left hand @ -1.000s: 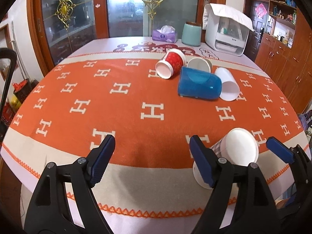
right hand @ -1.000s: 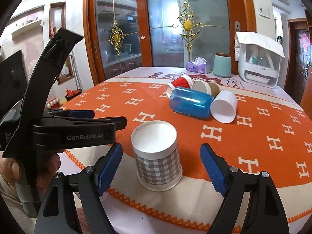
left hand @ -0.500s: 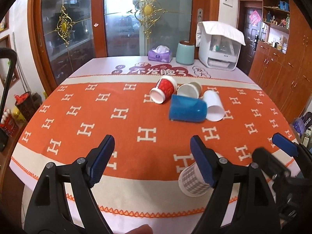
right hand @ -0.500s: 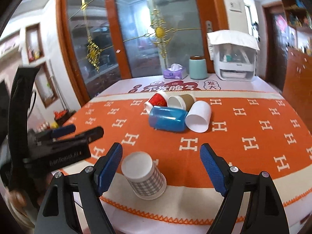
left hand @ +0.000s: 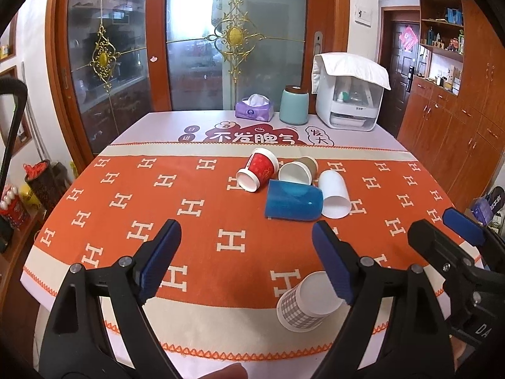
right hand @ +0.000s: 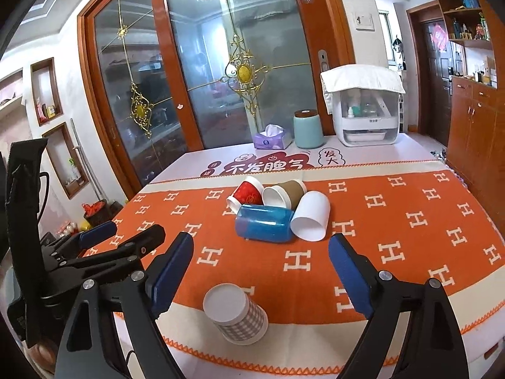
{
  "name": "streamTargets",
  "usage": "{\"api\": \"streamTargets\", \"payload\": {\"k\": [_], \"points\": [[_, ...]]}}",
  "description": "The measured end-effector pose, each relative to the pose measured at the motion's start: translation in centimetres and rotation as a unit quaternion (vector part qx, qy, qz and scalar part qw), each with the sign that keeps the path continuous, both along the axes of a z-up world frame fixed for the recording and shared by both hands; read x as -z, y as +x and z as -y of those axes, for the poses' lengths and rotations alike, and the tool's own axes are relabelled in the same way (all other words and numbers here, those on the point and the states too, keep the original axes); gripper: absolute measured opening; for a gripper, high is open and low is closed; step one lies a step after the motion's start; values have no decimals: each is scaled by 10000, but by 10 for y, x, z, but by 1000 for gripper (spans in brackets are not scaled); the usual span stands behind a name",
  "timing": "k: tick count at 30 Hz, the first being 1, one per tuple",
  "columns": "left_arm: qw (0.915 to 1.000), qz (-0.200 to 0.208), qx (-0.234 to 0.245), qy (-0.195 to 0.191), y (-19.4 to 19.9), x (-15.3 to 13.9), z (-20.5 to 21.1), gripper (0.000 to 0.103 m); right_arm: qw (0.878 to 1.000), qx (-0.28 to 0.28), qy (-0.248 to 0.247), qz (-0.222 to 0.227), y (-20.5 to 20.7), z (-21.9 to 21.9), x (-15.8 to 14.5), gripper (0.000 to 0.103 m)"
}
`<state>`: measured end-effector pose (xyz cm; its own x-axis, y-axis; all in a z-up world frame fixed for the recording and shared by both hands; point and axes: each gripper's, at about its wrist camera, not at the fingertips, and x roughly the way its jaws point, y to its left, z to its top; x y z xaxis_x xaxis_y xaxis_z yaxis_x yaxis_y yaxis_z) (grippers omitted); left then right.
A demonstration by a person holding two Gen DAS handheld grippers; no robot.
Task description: Flip cup upside down
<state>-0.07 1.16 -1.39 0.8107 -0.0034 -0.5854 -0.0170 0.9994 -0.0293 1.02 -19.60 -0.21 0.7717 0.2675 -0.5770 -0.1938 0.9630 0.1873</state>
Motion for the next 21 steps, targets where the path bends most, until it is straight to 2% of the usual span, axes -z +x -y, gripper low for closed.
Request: {"api": "streamTargets", "payload": {"k": [21], "points": [[10000,-25,44,4,2,-1,5,83,10000,-42,-23,18,6,-5,-6,89]]}}
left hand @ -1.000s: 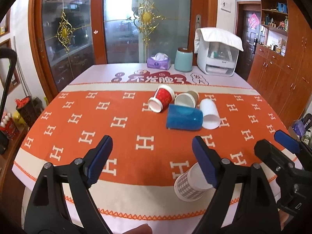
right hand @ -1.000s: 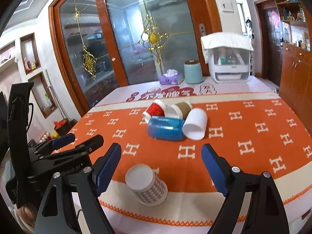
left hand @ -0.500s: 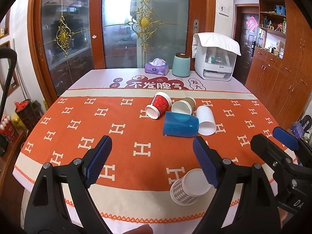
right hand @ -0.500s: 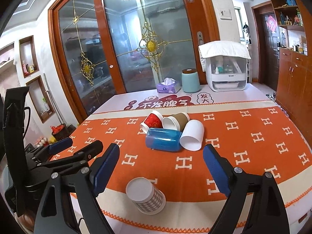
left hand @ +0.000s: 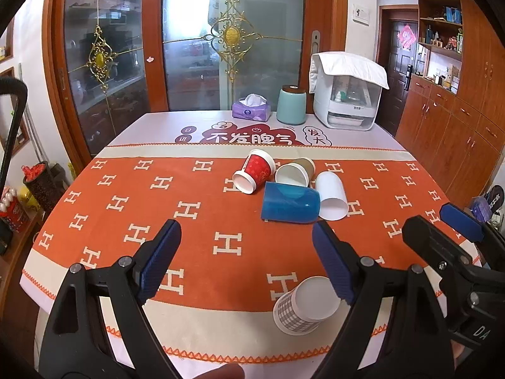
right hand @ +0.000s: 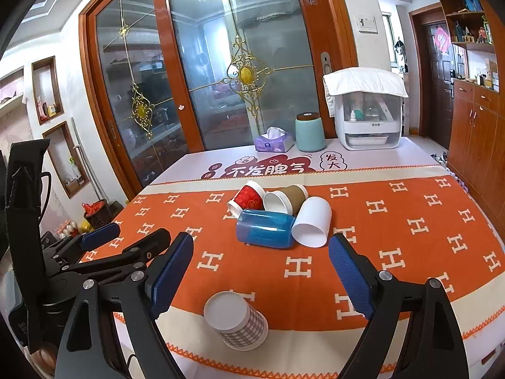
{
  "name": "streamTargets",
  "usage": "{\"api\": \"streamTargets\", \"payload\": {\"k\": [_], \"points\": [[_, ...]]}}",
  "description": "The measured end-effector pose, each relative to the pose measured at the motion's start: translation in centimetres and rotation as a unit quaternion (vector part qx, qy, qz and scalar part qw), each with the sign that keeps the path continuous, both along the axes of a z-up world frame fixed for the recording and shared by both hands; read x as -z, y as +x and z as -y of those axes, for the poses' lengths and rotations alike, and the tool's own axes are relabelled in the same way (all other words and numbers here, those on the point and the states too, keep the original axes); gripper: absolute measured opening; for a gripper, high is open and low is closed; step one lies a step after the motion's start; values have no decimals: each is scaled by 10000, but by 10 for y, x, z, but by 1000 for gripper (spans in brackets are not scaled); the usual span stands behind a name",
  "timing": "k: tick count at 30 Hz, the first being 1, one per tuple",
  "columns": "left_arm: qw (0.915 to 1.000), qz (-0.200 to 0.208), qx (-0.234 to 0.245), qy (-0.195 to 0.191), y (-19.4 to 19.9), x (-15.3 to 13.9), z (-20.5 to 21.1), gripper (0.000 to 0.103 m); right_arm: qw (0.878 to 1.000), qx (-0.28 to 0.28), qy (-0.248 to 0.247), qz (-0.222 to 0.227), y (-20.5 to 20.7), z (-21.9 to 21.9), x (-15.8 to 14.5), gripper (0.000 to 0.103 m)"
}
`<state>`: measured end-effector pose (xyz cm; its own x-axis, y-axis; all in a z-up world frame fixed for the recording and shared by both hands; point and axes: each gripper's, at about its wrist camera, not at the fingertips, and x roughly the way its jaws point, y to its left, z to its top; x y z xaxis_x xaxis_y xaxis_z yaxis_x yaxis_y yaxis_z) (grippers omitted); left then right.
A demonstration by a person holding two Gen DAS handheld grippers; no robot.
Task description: Flip cup upside down
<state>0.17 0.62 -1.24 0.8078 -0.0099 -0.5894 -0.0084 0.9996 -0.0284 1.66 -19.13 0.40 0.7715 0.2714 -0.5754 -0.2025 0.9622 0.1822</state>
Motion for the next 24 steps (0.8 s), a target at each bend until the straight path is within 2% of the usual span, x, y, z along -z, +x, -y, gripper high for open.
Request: {"api": "streamTargets", "payload": {"k": [24], "points": [[10000,-94,-19,22,5,7,1,83,10000,1,30,-73,1,0,5,89]]}}
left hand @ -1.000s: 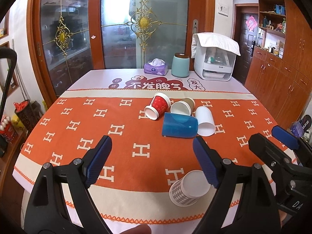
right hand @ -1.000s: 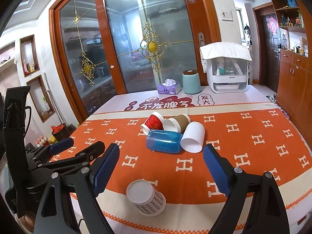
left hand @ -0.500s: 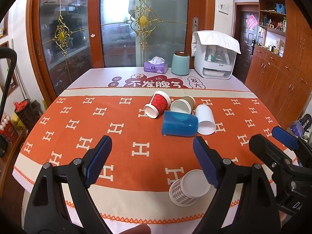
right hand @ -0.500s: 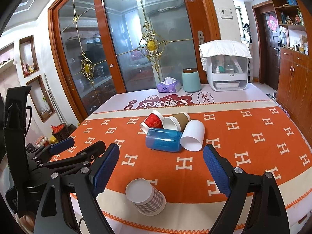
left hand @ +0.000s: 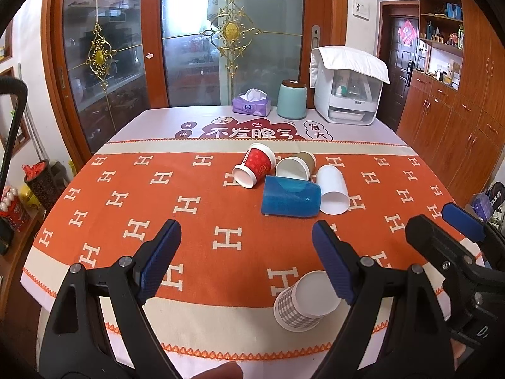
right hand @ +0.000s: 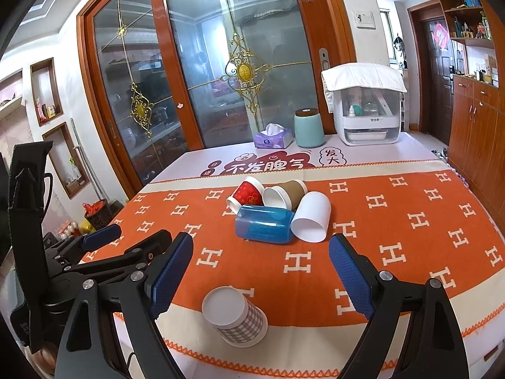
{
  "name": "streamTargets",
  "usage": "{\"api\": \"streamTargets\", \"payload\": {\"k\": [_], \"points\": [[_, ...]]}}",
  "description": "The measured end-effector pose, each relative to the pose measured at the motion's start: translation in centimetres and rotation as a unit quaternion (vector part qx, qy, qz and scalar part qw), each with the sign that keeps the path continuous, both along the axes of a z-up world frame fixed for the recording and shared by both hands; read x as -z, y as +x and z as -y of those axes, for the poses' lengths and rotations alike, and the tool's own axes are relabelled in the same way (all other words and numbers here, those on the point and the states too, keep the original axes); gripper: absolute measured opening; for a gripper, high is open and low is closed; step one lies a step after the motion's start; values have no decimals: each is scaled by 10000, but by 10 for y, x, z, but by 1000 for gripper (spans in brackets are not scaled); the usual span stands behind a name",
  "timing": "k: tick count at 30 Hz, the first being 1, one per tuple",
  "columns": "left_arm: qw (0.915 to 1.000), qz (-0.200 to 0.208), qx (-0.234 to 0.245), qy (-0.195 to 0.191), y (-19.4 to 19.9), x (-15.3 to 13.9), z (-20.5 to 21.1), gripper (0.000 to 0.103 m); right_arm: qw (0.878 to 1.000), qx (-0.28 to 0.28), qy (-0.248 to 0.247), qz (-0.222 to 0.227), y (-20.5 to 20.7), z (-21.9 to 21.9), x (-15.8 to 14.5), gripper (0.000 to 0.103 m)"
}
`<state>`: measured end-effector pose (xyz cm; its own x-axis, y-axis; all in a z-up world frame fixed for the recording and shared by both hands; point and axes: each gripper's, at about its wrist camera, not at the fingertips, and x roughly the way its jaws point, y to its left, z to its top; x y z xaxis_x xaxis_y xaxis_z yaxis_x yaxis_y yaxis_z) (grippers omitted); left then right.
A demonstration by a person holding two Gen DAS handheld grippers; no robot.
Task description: Flip cup upside down
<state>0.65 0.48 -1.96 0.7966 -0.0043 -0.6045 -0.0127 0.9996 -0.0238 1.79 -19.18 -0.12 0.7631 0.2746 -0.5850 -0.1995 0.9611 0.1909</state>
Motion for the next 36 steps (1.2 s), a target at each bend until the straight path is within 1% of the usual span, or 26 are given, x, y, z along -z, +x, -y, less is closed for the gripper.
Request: {"api": "streamTargets", "payload": {"k": [18,21,36], "points": [[10000,-21,9,4,-1,2,-1,83,10000,-20,20,-25,-2,2,4,89],[10000,-19,6,0,-1,2,-1,83,10000,-8,38,-42,-5,3,9,89],[10000,-32,18,1,-4,5,-3,83,10000,-6,43,-48,-4,3,8,89]]}}
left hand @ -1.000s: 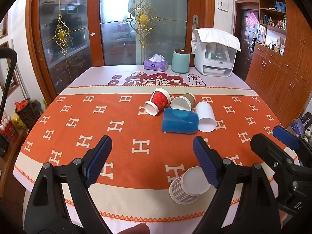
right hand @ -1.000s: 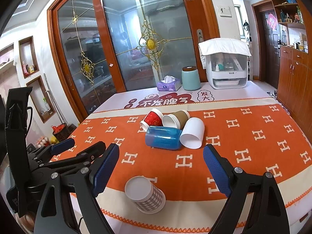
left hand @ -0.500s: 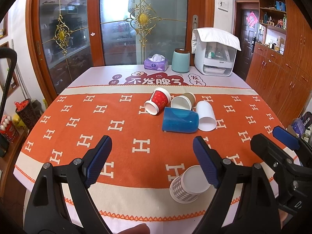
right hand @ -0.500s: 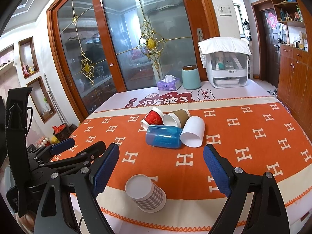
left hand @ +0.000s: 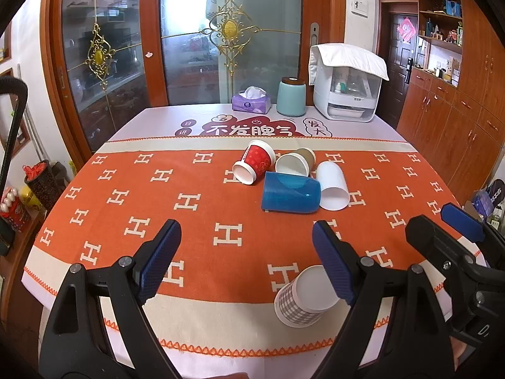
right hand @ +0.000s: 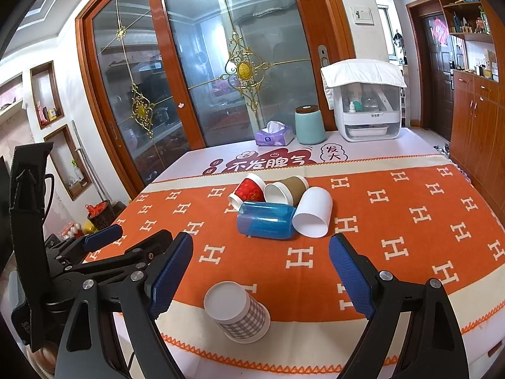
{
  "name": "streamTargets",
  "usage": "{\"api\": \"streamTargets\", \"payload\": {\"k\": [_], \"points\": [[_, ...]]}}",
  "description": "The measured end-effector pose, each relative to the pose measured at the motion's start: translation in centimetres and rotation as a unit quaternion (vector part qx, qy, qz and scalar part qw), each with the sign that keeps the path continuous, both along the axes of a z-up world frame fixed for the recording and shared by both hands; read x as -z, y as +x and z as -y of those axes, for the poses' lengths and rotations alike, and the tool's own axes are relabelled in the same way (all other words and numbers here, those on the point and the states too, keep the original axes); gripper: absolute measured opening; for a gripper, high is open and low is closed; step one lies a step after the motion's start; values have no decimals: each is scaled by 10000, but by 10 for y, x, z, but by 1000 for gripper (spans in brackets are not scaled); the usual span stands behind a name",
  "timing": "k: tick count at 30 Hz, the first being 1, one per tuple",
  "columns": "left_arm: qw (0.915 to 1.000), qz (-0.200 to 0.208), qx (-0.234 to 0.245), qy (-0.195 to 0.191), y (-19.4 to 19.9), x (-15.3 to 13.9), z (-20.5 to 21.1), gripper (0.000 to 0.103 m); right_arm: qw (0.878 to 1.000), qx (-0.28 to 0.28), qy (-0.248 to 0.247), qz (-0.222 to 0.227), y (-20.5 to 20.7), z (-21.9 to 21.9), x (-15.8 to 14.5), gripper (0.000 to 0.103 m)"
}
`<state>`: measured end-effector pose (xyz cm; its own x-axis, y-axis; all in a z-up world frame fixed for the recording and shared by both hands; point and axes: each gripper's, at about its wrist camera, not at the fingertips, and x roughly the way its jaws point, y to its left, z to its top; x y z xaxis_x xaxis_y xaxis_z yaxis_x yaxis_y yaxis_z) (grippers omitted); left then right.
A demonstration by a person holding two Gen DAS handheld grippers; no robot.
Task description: Flip cup upside down
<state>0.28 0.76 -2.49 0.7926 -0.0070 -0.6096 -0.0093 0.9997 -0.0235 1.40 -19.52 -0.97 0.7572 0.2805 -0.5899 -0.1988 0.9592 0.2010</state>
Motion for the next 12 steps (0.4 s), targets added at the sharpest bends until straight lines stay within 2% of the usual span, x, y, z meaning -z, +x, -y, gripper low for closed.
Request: {"api": "streamTargets", "payload": {"k": [12], "points": [[10000,34,7,59,-2,2,1,83,10000,-1,2,-6,0,0,0,89]]}}
